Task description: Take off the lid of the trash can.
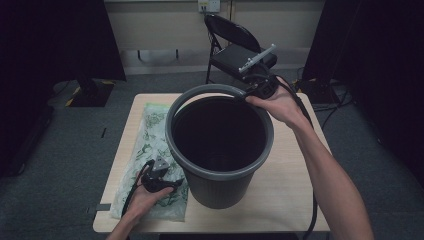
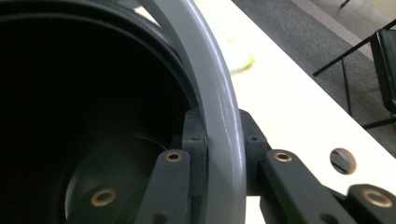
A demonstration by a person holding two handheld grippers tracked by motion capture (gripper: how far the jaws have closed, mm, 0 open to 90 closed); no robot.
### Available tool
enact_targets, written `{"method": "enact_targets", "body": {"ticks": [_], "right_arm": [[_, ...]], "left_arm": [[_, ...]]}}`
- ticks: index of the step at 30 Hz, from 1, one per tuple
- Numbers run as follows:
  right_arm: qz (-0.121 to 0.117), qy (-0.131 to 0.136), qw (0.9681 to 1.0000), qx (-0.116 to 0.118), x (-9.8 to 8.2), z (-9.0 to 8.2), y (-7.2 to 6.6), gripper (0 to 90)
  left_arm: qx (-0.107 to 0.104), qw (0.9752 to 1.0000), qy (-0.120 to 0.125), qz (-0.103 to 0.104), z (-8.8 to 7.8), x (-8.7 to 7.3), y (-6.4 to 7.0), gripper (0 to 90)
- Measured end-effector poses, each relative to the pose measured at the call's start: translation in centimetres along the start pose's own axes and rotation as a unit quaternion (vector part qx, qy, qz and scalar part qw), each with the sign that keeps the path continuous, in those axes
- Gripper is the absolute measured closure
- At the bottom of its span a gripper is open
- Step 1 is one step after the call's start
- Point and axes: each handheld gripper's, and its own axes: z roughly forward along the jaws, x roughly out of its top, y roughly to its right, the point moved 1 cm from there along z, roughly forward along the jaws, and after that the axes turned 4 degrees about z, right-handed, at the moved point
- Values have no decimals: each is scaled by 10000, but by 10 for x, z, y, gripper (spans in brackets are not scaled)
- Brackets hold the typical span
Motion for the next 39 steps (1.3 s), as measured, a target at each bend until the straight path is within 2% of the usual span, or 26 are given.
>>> {"method": "enact_targets", "body": {"ticks": [2,5,8,13,23,27,32,33,36,39], "right_arm": [[123,125,9998,39,-3,-1,1,779],[261,212,9994,122,-8,-2,2,779],[294,252,9992,124,-10,-3,0,779],[258,237,9993,137,-10,-3,-5,780],[560,424,9961,536,-13,-9,6,791],[712,404,9947,615,-13,-10,8,790],[792,464,9932,719,-13,-14,10,794],[815,534,9912,894,-12,-16,10,794],[761,517,9929,755,-11,-20,9,794],[830,512,9920,808,-12,-18,11,794]], "left_arm": [[-9,10000,45,3,0,-1,-2,218],[-44,9999,115,-116,0,-1,-3,218],[45,10000,86,-4,1,-1,-2,218],[50,9999,119,-3,1,-1,-2,218],[69,9999,121,12,1,-2,-2,218],[65,9999,123,4,1,-2,-2,218],[44,9999,135,-31,2,-2,-2,218],[37,9999,122,-46,1,-2,-1,218],[63,9999,125,-8,1,-2,-2,218],[51,9999,132,-31,2,-2,-1,218]]}}
